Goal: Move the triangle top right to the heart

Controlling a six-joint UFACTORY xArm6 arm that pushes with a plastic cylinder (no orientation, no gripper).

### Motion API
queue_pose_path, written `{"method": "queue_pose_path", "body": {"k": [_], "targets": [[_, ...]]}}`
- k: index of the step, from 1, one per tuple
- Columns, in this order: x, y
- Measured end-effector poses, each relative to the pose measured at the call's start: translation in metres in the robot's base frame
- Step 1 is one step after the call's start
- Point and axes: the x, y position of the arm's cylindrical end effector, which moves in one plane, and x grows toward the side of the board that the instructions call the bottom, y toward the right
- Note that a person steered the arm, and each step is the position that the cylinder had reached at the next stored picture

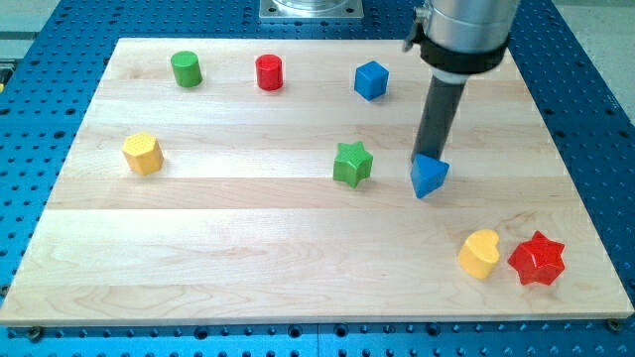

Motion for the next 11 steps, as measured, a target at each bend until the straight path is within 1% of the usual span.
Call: {"method": "queue_pose_path", "body": {"k": [1,2,3,4,5,6,7,8,9,10,11], "targets": [[0.022,-0.002],[0.03,-0.051],[0.048,-0.021],[0.054,0.015],[0.05,0.01],[0.046,-0.044],[0.076,-0.036],[0.077,0.003],[0.077,0.009],[0.077,0.028],[0.077,0.029]]}}
